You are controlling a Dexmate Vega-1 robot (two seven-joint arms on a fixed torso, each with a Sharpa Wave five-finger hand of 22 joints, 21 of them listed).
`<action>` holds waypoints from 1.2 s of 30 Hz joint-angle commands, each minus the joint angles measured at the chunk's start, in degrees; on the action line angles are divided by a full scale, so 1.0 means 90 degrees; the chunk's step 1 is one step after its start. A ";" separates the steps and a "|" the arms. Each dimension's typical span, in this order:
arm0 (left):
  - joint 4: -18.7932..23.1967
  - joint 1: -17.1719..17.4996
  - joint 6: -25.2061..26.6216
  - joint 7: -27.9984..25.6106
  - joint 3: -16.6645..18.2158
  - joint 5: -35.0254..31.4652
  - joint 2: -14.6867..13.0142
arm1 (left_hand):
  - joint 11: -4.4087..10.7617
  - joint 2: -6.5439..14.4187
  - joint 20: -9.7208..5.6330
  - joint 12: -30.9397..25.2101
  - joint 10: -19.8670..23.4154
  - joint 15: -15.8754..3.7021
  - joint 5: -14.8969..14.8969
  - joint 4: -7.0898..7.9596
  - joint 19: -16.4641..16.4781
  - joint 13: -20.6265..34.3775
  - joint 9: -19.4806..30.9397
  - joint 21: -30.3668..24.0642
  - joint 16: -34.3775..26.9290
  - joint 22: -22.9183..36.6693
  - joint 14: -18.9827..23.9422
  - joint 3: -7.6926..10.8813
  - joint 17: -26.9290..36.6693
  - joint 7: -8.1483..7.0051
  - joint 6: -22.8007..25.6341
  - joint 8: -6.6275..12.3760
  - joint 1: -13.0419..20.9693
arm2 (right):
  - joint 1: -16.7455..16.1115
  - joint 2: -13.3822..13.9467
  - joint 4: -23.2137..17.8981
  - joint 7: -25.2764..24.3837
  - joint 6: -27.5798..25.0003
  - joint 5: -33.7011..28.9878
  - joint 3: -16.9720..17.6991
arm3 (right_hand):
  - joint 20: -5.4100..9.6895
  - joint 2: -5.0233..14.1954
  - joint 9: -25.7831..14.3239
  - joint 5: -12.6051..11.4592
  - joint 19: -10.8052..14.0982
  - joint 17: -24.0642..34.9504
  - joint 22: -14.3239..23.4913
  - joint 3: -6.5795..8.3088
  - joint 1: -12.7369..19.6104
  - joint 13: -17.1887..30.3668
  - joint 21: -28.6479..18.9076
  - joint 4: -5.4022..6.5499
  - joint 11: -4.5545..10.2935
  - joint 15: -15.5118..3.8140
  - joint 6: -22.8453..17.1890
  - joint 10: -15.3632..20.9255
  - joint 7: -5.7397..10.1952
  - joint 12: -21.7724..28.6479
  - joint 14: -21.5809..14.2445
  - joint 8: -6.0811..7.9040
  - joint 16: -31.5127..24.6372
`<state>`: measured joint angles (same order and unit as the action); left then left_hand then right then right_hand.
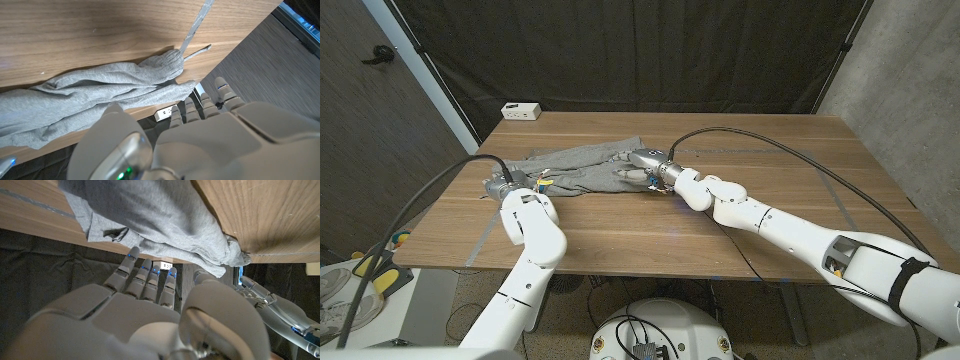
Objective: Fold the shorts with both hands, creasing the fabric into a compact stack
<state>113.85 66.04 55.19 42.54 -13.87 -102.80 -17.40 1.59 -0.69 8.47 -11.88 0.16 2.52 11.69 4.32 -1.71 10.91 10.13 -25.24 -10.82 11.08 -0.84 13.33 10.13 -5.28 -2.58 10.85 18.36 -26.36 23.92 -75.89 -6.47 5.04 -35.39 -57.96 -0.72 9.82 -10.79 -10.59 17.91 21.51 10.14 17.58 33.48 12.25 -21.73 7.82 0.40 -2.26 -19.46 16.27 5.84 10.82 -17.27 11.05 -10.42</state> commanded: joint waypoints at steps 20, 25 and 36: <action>-0.1389 -0.0875 -0.0394 0.1066 -0.0428 -0.0967 -0.0414 | 0.0161 -0.0310 -0.0376 -0.0220 0.0690 -0.0251 0.0276 -0.0620 0.0368 0.0035 0.0025 -0.0099 -0.0152 0.0071 0.0645 -0.0004 0.0028 0.0033 0.0865 0.0221 0.0793 | 0.0318 -0.0227 0.0589 0.0101 0.0170 0.0132 -0.0192 | -0.0032 -0.0004 -0.0010 -0.0024 -0.0015 -0.0091 -0.0001 0.0093 -0.0074 -0.0017 0.0072 -0.0032 0.0005 -0.0317 -0.0069 0.0063 -0.0010 0.0047 0.0013 0.0025 -0.0051; -0.1682 -0.1005 -0.0427 0.1059 -0.0609 -0.1205 -0.0482 | 0.0242 -0.0313 -0.0361 -0.0253 0.0863 -0.0420 0.0354 -0.0786 0.0617 0.0036 0.0026 -0.0232 -0.0183 0.0130 0.0889 0.0037 0.0032 0.0002 0.1025 0.0220 0.1063 | 0.0302 -0.0219 0.0600 0.0088 0.0150 0.0128 -0.0214 | -0.0035 -0.0004 -0.0009 -0.0024 -0.0014 -0.0111 -0.0001 0.0104 -0.0090 -0.0021 0.0082 -0.0034 0.0015 -0.0312 -0.0093 0.0085 -0.0014 0.0056 -0.0005 0.0031 -0.0062; -0.2417 -0.1335 -0.0485 0.0536 -0.1161 -0.1701 -0.0709 | 0.0360 -0.0425 -0.0312 -0.0328 0.1269 -0.0613 0.0480 -0.1063 0.1120 0.0045 0.0034 -0.0558 -0.0307 0.0270 0.1584 0.0024 0.0062 0.0020 0.1305 0.0191 0.1492 | 0.0412 -0.0312 0.0784 0.0185 0.0233 0.0179 -0.0297 | -0.0040 0.0002 -0.0009 -0.0023 -0.0006 -0.0160 0.0000 0.0132 -0.0129 -0.0031 0.0104 -0.0038 -0.0008 -0.0304 -0.0135 0.0125 -0.0036 0.0071 -0.0034 0.0039 -0.0080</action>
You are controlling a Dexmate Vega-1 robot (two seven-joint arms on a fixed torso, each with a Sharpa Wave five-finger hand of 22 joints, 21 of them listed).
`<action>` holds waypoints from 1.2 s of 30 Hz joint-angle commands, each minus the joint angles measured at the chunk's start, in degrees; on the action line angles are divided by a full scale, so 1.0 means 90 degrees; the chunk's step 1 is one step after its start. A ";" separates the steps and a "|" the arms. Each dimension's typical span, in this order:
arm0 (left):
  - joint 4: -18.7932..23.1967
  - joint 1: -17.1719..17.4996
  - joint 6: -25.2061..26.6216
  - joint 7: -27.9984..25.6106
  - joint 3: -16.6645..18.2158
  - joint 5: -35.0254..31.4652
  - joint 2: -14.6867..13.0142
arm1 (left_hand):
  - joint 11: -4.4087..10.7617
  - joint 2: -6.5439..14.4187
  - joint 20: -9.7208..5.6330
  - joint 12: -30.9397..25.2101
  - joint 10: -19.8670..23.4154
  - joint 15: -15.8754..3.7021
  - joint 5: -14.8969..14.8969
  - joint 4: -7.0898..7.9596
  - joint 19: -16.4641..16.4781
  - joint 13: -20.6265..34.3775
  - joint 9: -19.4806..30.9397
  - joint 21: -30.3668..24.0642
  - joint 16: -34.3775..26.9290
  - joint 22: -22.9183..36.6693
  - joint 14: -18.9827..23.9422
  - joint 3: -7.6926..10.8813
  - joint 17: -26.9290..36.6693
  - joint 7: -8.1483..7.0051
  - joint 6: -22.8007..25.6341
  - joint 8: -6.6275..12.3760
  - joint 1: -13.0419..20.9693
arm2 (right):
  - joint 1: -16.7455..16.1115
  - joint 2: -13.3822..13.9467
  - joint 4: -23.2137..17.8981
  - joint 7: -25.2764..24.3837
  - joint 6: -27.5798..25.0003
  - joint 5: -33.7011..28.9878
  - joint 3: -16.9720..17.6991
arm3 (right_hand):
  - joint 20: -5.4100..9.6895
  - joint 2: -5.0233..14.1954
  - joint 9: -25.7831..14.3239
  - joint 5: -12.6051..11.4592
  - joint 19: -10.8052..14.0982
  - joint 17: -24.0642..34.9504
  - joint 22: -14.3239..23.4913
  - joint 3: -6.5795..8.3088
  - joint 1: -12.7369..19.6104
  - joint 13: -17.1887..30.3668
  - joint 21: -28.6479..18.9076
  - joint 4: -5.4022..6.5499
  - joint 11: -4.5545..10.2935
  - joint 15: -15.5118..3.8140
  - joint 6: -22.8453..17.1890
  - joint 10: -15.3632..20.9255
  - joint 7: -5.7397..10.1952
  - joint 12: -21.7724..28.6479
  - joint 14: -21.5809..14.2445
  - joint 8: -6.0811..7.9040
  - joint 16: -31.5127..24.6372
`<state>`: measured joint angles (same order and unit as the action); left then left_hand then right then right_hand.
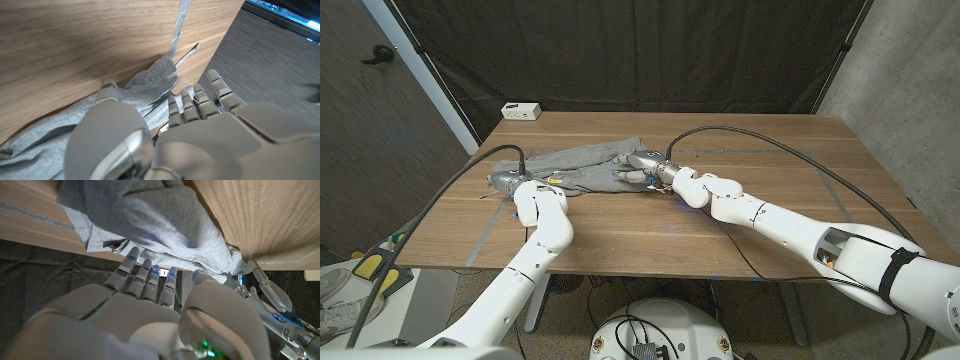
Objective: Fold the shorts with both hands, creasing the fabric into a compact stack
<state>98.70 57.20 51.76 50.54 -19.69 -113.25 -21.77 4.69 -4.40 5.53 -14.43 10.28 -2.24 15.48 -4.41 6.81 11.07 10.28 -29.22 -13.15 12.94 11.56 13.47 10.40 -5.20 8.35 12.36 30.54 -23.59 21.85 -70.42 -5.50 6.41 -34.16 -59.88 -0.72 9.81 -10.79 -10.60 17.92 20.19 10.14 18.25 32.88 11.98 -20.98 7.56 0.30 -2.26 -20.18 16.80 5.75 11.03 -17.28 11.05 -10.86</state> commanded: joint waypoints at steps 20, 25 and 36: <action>-0.1406 -0.0986 -0.0480 0.0281 -0.1237 -0.0542 -0.0586 | 0.0115 -0.0046 0.0230 -0.0060 0.0679 -0.0300 0.0294 -0.0340 0.0267 0.0073 0.0033 -0.0591 -0.0518 0.0482 0.1312 -0.0043 0.0398 0.0021 0.0501 0.0004 0.0736 | 0.0218 -0.0157 0.0383 0.0076 0.0198 0.0113 -0.0135 | -0.0037 0.0000 -0.0007 -0.0026 -0.0001 -0.0079 0.0000 0.0103 -0.0086 -0.0013 0.0050 -0.0037 0.0022 -0.0305 -0.0073 0.0076 -0.0040 0.0047 -0.0042 0.0034 -0.0037; -0.1506 -0.1019 -0.0377 0.0170 -0.1421 -0.0486 -0.0679 | 0.0341 0.0281 0.0023 -0.0277 0.1608 -0.0617 0.0401 -0.0458 0.0341 0.0166 0.0038 -0.0979 -0.1158 0.0833 0.1817 0.0013 0.0868 -0.0271 0.1421 0.0216 0.1388 | 0.0257 -0.0188 0.0433 0.0079 0.0230 0.0118 -0.0157 | -0.0036 0.0002 -0.0007 -0.0026 0.0003 -0.0097 0.0001 0.0117 -0.0097 -0.0016 0.0058 -0.0040 0.0024 -0.0309 -0.0077 0.0074 -0.0035 0.0045 -0.0044 0.0032 -0.0039; -0.1851 -0.0990 0.0053 -0.0637 -0.1754 -0.0484 -0.0839 | 0.0589 0.1043 -0.0275 -0.0740 0.3708 -0.1083 -0.0231 -0.0647 0.0822 0.0299 0.0043 -0.2074 -0.2720 0.1424 0.2580 0.0380 0.1963 -0.0376 0.3678 0.0541 0.3376 | 0.0259 -0.0121 0.0307 0.0234 0.0084 0.0087 -0.0188 | -0.0027 -0.0005 -0.0006 -0.0022 0.0008 -0.0142 0.0001 0.0138 -0.0150 -0.0024 0.0084 -0.0037 0.0001 -0.0313 -0.0178 0.0160 -0.0051 0.0074 -0.0067 0.0060 -0.0055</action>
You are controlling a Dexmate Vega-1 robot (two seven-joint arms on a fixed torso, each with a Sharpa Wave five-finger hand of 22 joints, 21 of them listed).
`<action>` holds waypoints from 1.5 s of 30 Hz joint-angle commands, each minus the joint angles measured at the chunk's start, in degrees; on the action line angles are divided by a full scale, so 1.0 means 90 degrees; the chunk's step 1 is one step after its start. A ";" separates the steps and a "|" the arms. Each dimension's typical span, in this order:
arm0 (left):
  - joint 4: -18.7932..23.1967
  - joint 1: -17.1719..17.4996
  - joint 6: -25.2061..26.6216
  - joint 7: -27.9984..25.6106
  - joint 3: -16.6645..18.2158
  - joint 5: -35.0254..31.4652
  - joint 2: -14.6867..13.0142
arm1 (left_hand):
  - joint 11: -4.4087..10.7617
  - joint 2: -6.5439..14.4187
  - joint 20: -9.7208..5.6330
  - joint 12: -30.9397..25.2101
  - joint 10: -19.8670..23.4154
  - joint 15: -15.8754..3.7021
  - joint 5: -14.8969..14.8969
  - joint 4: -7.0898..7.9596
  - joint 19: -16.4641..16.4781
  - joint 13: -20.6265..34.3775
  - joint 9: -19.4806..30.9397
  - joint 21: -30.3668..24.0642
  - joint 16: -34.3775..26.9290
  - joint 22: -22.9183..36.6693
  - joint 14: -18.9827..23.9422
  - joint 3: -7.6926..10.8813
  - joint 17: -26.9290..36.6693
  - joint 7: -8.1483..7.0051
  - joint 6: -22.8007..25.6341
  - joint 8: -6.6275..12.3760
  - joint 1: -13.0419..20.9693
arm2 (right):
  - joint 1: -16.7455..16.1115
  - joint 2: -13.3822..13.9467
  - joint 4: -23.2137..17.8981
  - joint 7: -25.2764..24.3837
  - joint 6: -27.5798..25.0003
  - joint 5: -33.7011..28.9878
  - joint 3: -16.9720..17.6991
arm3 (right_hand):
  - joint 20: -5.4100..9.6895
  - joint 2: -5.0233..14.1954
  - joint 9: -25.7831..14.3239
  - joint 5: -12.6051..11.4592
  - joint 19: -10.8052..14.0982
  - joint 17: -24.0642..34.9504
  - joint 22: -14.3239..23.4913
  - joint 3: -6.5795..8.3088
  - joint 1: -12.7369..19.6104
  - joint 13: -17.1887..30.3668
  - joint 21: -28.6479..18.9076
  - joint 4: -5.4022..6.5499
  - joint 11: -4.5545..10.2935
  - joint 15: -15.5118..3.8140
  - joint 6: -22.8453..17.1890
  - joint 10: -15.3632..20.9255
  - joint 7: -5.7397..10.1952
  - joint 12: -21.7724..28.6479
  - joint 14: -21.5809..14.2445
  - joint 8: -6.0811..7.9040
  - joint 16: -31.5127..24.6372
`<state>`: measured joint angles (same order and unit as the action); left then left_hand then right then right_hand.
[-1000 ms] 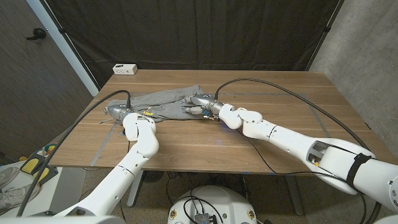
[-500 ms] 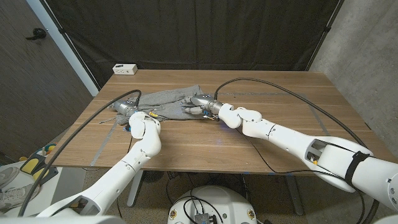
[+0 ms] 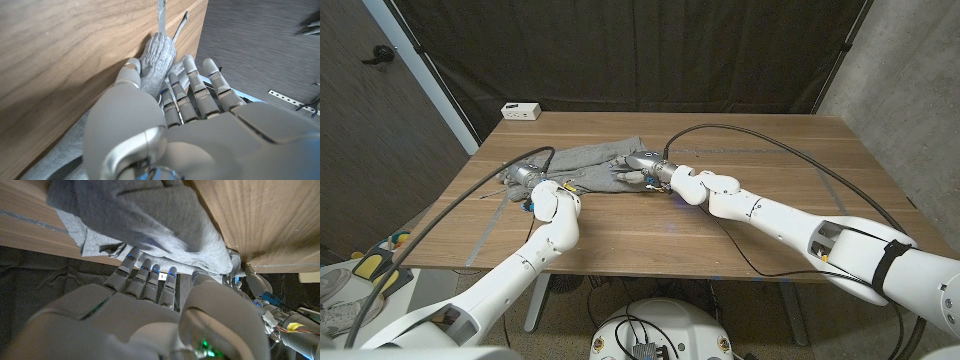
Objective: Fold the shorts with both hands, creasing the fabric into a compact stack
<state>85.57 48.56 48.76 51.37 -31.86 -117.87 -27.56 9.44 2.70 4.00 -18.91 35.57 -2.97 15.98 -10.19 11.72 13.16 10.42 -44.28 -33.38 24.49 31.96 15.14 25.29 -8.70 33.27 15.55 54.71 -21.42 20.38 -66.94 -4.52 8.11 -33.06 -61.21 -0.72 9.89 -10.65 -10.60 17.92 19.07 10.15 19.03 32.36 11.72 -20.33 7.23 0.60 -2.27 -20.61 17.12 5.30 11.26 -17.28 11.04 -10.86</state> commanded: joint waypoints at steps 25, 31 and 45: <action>-0.0244 0.0344 0.0834 -0.2699 -0.0673 0.0321 -0.0773 | 0.0174 0.0617 -0.0242 -0.0712 0.2743 -0.1163 -0.0617 0.0090 0.0427 0.0591 0.0117 -0.1680 -0.0685 0.0424 0.1419 0.0713 0.0580 0.0096 0.3085 0.0685 0.1826 | 0.0067 0.0172 -0.0321 0.0614 -0.0210 -0.0116 -0.0095 | -0.0012 -0.0004 -0.0016 -0.0024 0.0079 -0.0116 0.0003 0.0085 -0.0297 -0.0011 0.0061 0.0057 -0.0042 -0.0349 -0.0420 0.0302 -0.0028 0.0086 -0.0161 0.0114 -0.0106; 0.0072 0.0453 0.0541 -0.2853 -0.0658 0.0174 -0.1077 | 0.0199 0.0608 -0.0279 -0.0674 0.2720 -0.1168 -0.0597 0.0110 0.0385 0.0637 0.0123 -0.1754 -0.0631 0.0426 0.1373 0.0701 0.0607 0.0052 0.3077 0.0675 0.1844 | 0.0123 0.0217 -0.0418 0.0682 -0.0331 -0.0468 -0.0262 | -0.0003 0.0040 -0.0015 -0.0029 0.0097 -0.0146 0.0004 0.0113 -0.0388 -0.0015 0.0083 0.0099 -0.0035 -0.0378 -0.0615 0.0429 -0.0010 0.0119 -0.0253 0.0159 -0.0145; 0.0911 0.0635 -0.0479 -0.2853 -0.0453 -0.0220 -0.1832 | 0.0203 0.0599 -0.0316 -0.0598 0.2687 -0.1166 -0.0560 0.0162 0.0293 0.0721 0.0130 -0.1872 -0.0519 0.0407 0.1287 0.0665 0.0648 -0.0056 0.3040 0.0645 0.1838 | 0.0012 0.0322 -0.0569 0.0618 -0.0323 -0.0590 -0.0219 | 0.0033 -0.0001 -0.0008 -0.0045 0.0215 -0.0425 -0.0002 0.0632 0.0458 -0.0034 0.0186 -0.0849 0.0160 -0.0448 -0.0691 0.0396 0.0053 0.0029 -0.0240 0.0055 -0.0134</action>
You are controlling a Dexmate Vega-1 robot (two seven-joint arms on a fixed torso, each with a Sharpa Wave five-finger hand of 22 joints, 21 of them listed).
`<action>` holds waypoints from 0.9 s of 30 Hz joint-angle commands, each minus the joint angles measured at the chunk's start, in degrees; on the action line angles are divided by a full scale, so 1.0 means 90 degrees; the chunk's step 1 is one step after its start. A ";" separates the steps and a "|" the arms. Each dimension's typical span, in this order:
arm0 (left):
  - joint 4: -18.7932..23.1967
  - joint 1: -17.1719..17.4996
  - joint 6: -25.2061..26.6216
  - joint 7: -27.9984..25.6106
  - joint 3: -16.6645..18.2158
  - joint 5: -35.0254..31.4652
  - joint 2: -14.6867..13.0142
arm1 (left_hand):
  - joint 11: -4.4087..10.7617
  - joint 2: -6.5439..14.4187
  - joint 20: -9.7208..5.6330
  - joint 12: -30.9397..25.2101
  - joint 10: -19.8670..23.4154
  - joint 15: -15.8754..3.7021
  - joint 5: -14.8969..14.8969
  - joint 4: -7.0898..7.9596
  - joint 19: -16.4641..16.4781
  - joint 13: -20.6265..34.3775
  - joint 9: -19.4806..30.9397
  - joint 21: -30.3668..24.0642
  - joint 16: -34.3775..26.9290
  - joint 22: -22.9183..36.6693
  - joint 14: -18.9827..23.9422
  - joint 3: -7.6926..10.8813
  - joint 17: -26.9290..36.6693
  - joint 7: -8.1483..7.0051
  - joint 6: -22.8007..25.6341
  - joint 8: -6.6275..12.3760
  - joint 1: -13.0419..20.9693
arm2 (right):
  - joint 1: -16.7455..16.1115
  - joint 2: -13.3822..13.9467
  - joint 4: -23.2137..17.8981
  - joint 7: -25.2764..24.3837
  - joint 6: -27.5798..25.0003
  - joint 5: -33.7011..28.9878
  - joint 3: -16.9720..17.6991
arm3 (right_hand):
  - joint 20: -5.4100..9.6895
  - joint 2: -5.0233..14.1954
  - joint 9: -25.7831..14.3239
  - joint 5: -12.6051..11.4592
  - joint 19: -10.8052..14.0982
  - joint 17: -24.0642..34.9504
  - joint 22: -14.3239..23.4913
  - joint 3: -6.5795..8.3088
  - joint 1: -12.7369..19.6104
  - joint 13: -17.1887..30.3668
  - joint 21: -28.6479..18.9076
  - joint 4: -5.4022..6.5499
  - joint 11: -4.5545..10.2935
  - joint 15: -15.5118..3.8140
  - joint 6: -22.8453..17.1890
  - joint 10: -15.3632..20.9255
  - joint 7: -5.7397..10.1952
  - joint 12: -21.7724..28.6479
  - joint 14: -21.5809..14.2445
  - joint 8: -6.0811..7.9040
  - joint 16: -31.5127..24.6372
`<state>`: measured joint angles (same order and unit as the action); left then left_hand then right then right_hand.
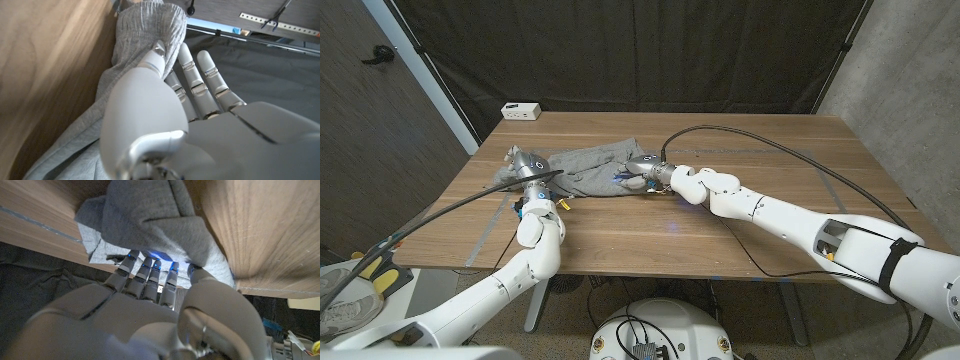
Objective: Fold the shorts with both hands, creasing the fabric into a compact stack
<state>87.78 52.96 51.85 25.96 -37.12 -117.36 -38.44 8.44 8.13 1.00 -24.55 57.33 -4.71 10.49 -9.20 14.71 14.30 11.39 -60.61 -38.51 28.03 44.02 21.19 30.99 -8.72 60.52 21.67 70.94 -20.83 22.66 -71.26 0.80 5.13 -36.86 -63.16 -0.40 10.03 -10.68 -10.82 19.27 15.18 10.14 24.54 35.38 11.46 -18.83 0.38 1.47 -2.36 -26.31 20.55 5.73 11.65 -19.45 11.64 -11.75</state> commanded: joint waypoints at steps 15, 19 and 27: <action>0.1854 0.0018 -0.2577 0.0024 0.0352 -0.0096 -0.1851 | 0.0336 -0.0030 -0.0013 0.0208 0.0262 -0.0976 0.0188 0.0163 -0.0193 0.0739 0.0029 -0.0211 0.0312 -0.0124 -0.0203 -0.0110 0.0068 -0.0255 0.0045 -0.0049 -0.0060 | -0.0140 0.0133 -0.0187 0.0024 0.0116 -0.0230 0.0030 | 0.0036 0.0003 -0.0008 0.0006 0.0069 0.0020 -0.0001 0.0018 0.0146 -0.0004 0.0046 -0.0140 0.0056 -0.0449 -0.0053 0.0005 0.0007 -0.0023 0.0048 -0.0027 -0.0058; 0.2204 -0.0147 -0.3245 0.0045 0.0384 0.0062 -0.2240 | 0.0342 -0.0035 -0.0057 0.0251 0.0271 -0.0979 0.0216 0.0179 -0.0211 0.0765 0.0030 -0.0235 0.0359 -0.0168 -0.0213 -0.0131 0.0082 -0.0298 0.0045 -0.0055 -0.0076 | -0.0166 0.0142 -0.0198 -0.0007 0.0126 -0.0262 0.0035 | 0.0038 0.0010 -0.0009 0.0012 0.0069 0.0026 -0.0001 0.0015 0.0146 -0.0004 0.0054 -0.0147 0.0061 -0.0455 -0.0051 0.0002 0.0005 -0.0025 0.0050 -0.0032 -0.0070; 0.2470 -0.0546 -0.4232 -0.0081 0.0294 0.0166 -0.2638 | 0.0349 -0.0039 -0.0078 0.0386 0.0298 -0.0983 0.0284 0.0208 -0.0298 0.0832 0.0031 -0.0285 0.0470 -0.0308 -0.0205 -0.0184 0.0132 -0.0311 0.0060 -0.0065 -0.0107 | -0.0197 0.0153 -0.0194 -0.0042 0.0188 -0.0260 0.0066 | 0.0042 0.0019 -0.0010 0.0020 0.0069 0.0033 -0.0001 0.0013 0.0148 -0.0004 0.0066 -0.0159 0.0056 -0.0457 -0.0056 0.0000 0.0004 -0.0026 0.0058 -0.0034 -0.0084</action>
<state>105.03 51.75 25.73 26.18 -34.26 -117.69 -56.11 10.59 7.68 0.30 -21.57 58.86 -4.20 12.63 -7.57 12.56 14.32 11.62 -62.73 -34.52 25.42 42.29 19.56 31.90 -11.19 60.94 21.18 70.60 -22.18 23.87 -72.84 0.83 6.29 -39.02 -62.92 -0.11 10.12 -10.68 -10.82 19.55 15.32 10.12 24.68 36.06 11.47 -18.61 -0.72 1.65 -2.36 -26.31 20.36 5.73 11.43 -19.01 11.43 -12.09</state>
